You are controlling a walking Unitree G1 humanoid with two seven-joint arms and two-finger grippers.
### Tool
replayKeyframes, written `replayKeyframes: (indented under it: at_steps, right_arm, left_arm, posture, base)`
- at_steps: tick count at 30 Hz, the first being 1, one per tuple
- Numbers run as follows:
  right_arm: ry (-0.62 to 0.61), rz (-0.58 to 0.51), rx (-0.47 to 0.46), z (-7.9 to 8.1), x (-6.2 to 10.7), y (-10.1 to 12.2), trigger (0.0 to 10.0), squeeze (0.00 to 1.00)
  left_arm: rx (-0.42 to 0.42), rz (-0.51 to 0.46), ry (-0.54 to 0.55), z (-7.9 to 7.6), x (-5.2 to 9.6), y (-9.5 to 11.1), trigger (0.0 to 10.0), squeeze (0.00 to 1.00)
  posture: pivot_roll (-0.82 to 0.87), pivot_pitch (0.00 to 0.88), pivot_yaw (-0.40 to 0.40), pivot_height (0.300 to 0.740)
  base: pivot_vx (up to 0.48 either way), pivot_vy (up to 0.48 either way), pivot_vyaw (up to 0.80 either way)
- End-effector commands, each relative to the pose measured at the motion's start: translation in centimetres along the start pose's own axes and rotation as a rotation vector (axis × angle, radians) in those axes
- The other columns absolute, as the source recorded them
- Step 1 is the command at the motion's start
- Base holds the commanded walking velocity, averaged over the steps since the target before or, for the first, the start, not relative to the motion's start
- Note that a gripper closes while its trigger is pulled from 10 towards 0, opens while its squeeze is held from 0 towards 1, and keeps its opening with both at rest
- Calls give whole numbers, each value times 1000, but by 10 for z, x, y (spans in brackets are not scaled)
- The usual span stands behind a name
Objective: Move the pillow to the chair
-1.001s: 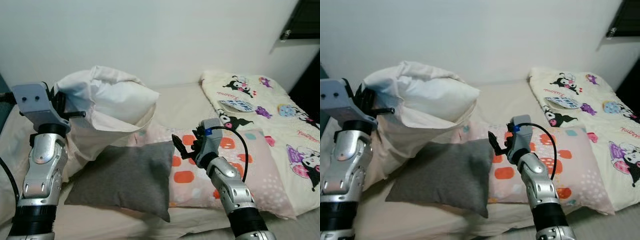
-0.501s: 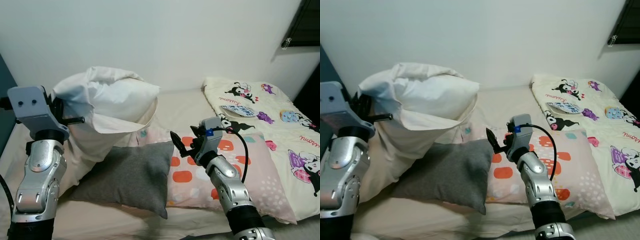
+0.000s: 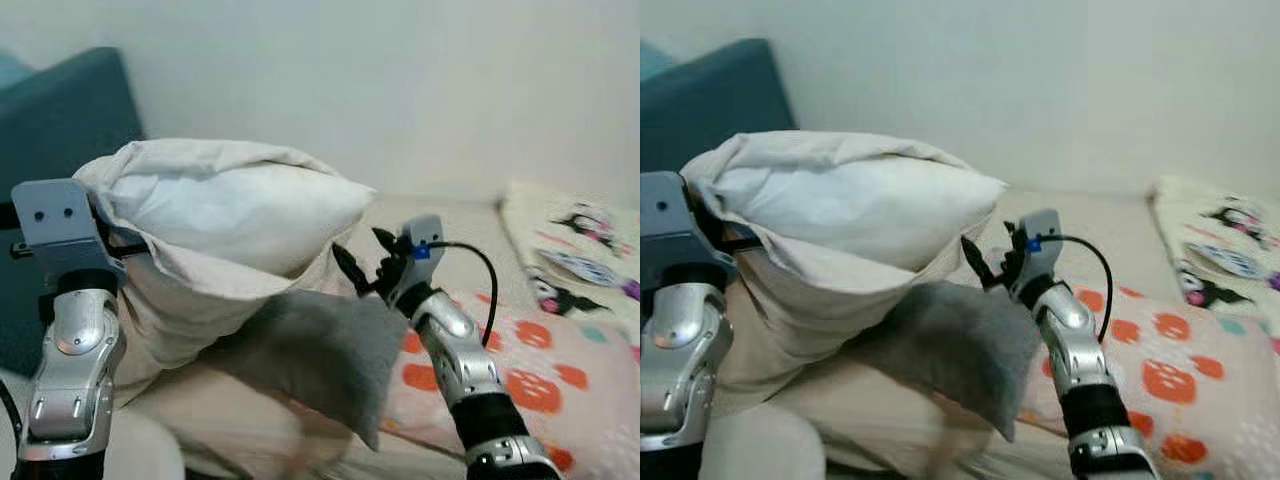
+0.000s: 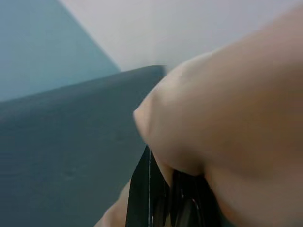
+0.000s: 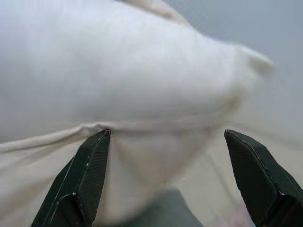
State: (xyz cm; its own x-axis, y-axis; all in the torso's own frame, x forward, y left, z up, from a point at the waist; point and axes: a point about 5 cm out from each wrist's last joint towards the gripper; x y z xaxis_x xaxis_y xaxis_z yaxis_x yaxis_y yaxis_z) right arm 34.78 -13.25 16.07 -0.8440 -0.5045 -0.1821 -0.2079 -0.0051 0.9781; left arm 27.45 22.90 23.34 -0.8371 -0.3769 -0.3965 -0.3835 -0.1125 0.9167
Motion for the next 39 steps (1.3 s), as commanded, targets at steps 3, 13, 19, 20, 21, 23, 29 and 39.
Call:
replayKeyframes:
  at_steps: [3, 13, 19, 20, 21, 23, 29, 39]
  right_arm:
    - [0, -21, -1, -3, 1, 3, 10000, 0]
    - [62, -142, -50, 3, -8, 26, 10000, 0]
    - [84, -157, -63, 7, -8, 29, 10000, 0]
    - [88, -157, -64, 7, -8, 29, 10000, 0]
    - [88, -157, -64, 7, -8, 29, 10000, 0]
    - [98, -154, -69, 9, -8, 28, 10000, 0]
    - [119, -96, -59, 15, -4, 13, 10000, 0]
    - [128, -90, -77, 17, -2, 11, 10000, 0]
  left_arm:
    - [8, -69, 11, -1, 1, 16, 10000, 0]
    - [-42, -141, 23, -7, -1, 33, 10000, 0]
    - [-83, -184, 39, -6, -3, 43, 10000, 0]
    - [-95, -191, 46, -5, -4, 45, 10000, 0]
    - [-95, -191, 46, -5, -4, 45, 10000, 0]
    - [-102, -193, 64, -3, -5, 46, 10000, 0]
    - [-71, -111, 55, -4, -3, 29, 10000, 0]
    - [-41, 25, 10, -14, 4, 6, 10000, 0]
  posture:
    - [125, 0, -57, 740]
    - [125, 0, -58, 740]
    - [126, 0, -61, 740]
    - [127, 0, -62, 740]
    - [127, 0, -62, 740]
    - [126, 0, -61, 740]
    - [123, 0, -54, 740]
    - [118, 0, -52, 740]
  base:
    - [0, 0, 775]
    - [0, 0, 775]
    - [0, 0, 772]
    - [0, 0, 775]
    - [0, 0, 775]
    - [0, 0, 775]
    - [0, 0, 775]
    - [-288, 0, 772]
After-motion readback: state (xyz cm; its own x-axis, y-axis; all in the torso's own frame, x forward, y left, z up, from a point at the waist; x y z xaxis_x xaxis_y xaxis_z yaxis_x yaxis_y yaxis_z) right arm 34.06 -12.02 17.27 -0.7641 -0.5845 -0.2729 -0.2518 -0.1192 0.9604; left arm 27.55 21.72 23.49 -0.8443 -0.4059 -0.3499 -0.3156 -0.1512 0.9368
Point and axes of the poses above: a point about 5 cm out from each wrist's last joint towards the gripper, its own x axis pointing back from the gripper into the wrist, its own y axis along the axis of the wrist's last joint, z = x × y, and after that the axes turned 5 degrees about x, right-handed
